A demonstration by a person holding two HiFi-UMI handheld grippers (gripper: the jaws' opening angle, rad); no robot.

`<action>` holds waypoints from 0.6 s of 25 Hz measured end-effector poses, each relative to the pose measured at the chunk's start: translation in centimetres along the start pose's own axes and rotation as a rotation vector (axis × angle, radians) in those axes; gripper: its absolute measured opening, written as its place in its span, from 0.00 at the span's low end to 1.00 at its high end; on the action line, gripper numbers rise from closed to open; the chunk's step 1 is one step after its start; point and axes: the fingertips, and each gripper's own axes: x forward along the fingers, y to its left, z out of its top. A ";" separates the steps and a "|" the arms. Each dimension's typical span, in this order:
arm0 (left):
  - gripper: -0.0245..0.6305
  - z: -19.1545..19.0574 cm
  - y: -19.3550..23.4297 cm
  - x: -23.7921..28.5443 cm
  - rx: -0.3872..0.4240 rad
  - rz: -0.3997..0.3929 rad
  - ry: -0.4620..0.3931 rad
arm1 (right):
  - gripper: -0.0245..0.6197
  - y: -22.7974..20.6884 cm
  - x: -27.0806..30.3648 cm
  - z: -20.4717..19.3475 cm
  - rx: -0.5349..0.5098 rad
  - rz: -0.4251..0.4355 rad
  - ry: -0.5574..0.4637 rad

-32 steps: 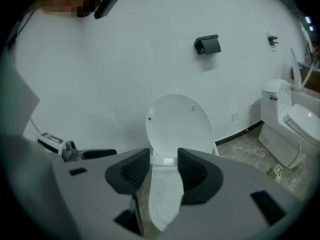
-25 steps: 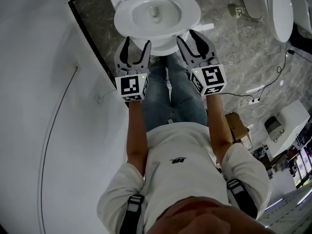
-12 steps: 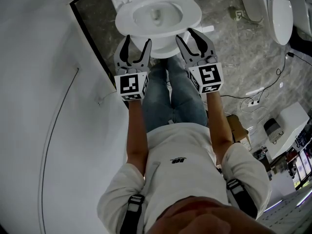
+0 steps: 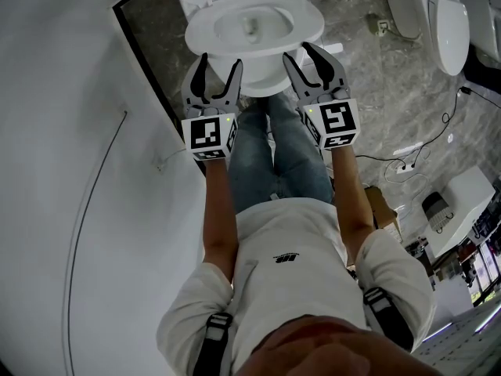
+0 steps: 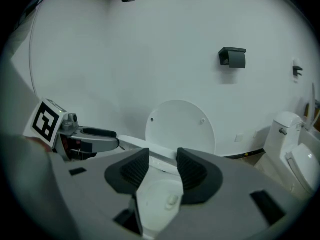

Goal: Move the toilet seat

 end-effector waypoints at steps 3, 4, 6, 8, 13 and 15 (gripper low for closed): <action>0.49 0.4 0.3 0.3 -0.001 0.003 -0.006 | 0.33 -0.2 0.3 0.4 -0.003 -0.001 -0.006; 0.49 0.6 0.3 0.4 -0.003 0.005 -0.007 | 0.33 -0.3 0.4 0.6 -0.004 -0.002 -0.008; 0.49 0.9 0.5 0.6 -0.006 0.006 -0.012 | 0.32 -0.5 0.7 1.0 -0.008 -0.002 -0.012; 0.49 1.1 0.7 0.9 -0.008 0.007 -0.019 | 0.32 -0.6 0.9 1.2 -0.013 -0.003 -0.014; 0.49 1.9 0.9 1.3 -0.004 0.010 -0.027 | 0.32 -1.0 1.3 1.9 -0.019 -0.002 -0.022; 0.49 2.1 1.1 1.5 -0.004 0.011 -0.030 | 0.32 -1.1 1.5 2.2 -0.020 -0.003 -0.025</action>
